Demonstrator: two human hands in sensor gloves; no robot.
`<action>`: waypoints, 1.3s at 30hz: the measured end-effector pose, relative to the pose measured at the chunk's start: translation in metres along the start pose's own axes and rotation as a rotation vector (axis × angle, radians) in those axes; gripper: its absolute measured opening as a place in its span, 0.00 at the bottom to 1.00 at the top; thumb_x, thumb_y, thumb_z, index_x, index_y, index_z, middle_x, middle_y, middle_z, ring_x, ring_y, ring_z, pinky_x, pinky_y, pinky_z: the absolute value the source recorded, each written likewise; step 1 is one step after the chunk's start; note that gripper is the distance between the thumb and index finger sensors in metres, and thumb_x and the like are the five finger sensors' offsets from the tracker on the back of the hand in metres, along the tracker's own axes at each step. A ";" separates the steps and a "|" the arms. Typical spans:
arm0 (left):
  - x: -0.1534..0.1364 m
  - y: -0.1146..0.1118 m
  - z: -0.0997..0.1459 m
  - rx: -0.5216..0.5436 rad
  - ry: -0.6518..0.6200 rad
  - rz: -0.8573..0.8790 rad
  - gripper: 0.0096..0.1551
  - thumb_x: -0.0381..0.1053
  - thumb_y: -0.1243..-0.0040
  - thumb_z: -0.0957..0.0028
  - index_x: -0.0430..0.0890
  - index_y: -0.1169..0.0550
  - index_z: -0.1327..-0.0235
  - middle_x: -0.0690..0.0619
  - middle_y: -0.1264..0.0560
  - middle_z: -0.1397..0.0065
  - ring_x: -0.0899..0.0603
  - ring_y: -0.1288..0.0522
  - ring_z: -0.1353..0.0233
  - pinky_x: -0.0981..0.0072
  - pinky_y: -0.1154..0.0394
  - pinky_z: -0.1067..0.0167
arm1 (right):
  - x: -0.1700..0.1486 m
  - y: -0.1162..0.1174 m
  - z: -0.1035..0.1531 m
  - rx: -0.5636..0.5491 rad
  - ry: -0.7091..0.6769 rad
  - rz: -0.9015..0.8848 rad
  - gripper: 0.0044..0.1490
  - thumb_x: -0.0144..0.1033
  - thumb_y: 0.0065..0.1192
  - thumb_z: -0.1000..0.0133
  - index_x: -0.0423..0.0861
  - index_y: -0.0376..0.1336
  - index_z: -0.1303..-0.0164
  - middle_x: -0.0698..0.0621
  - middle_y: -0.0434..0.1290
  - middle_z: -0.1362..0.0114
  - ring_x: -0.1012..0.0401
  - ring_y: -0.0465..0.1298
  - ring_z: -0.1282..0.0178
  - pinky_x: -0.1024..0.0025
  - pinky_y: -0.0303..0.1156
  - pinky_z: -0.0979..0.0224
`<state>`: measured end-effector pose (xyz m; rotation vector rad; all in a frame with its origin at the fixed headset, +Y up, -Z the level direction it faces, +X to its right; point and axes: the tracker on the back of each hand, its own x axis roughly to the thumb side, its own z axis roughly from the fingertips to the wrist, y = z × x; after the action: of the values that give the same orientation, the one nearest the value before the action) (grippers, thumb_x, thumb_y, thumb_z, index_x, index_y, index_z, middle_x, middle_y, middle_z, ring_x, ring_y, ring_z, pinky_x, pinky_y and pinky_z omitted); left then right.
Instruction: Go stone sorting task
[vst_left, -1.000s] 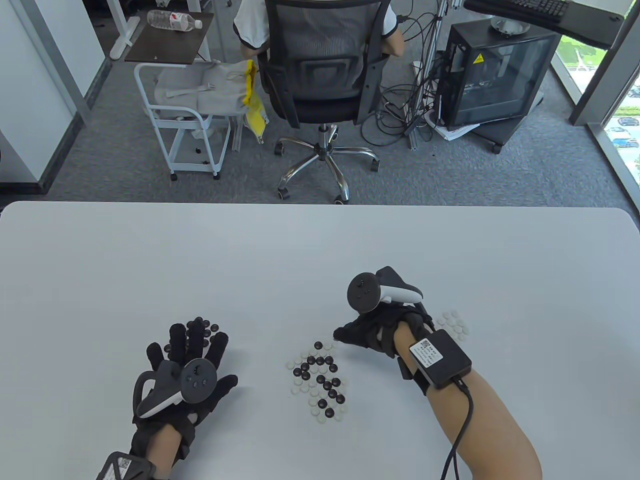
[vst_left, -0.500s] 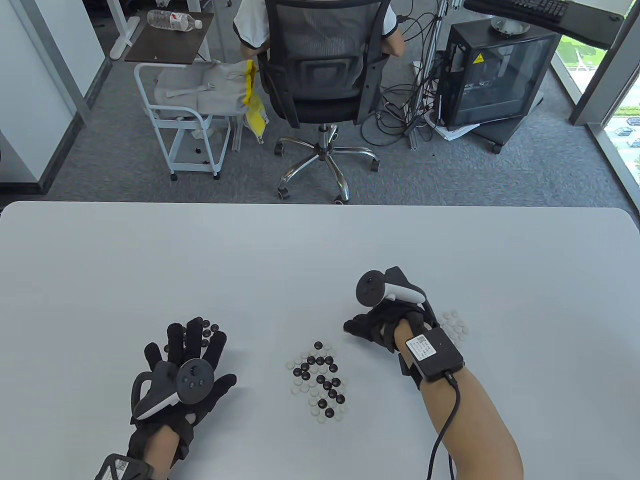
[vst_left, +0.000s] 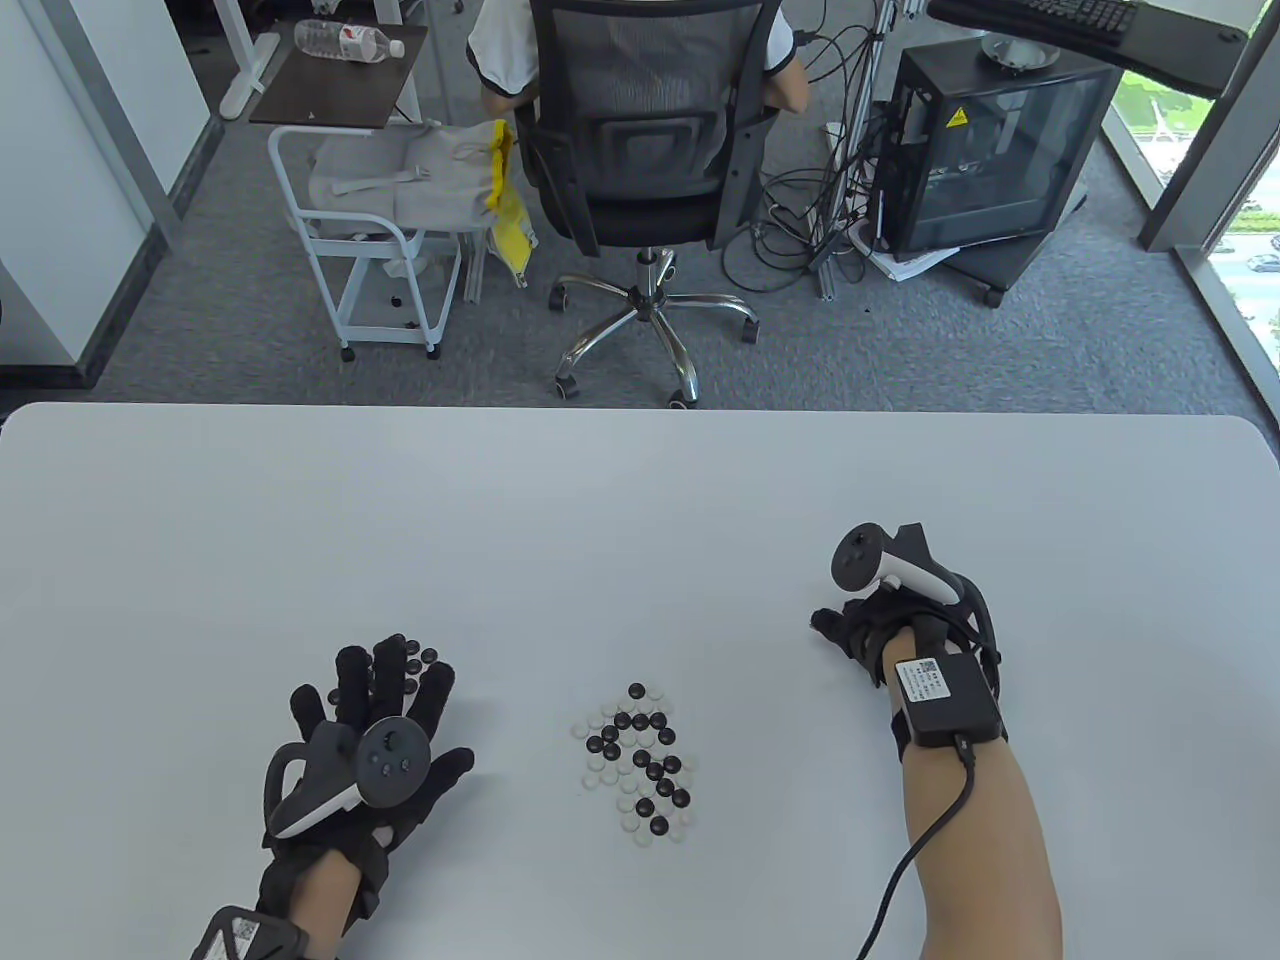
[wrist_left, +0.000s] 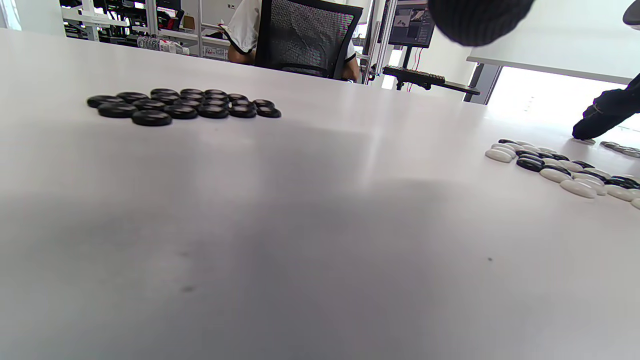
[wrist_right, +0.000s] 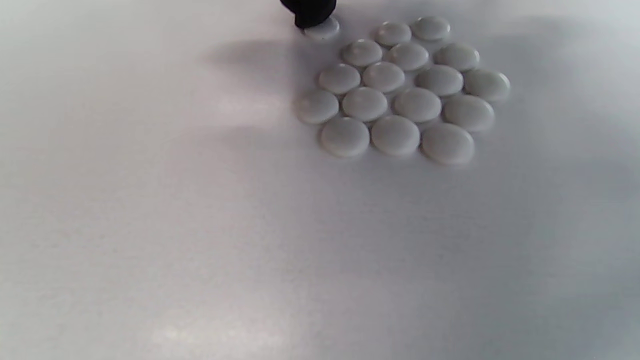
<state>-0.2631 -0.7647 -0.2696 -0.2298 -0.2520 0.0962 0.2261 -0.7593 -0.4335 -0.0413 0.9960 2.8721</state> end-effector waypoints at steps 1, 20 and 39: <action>0.000 0.000 0.000 0.000 0.000 -0.001 0.50 0.69 0.58 0.37 0.50 0.60 0.12 0.33 0.77 0.17 0.23 0.81 0.24 0.14 0.75 0.45 | -0.001 0.000 0.000 -0.003 0.003 -0.006 0.47 0.55 0.38 0.35 0.36 0.54 0.13 0.18 0.31 0.16 0.22 0.25 0.24 0.10 0.30 0.35; 0.002 -0.001 -0.002 -0.015 -0.009 0.009 0.49 0.68 0.58 0.37 0.50 0.60 0.12 0.33 0.77 0.17 0.23 0.81 0.24 0.14 0.75 0.45 | 0.094 -0.015 0.033 0.097 -0.390 0.001 0.46 0.53 0.40 0.34 0.33 0.65 0.18 0.18 0.35 0.15 0.21 0.28 0.24 0.10 0.32 0.35; 0.000 0.000 0.000 -0.004 -0.006 0.017 0.50 0.68 0.58 0.37 0.50 0.60 0.12 0.33 0.77 0.17 0.23 0.81 0.24 0.14 0.75 0.45 | 0.163 0.037 0.022 0.192 -0.541 0.149 0.44 0.54 0.39 0.34 0.39 0.57 0.13 0.19 0.33 0.15 0.22 0.27 0.24 0.10 0.32 0.35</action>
<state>-0.2628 -0.7647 -0.2694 -0.2356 -0.2563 0.1130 0.0605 -0.7602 -0.4033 0.8062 1.1739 2.6477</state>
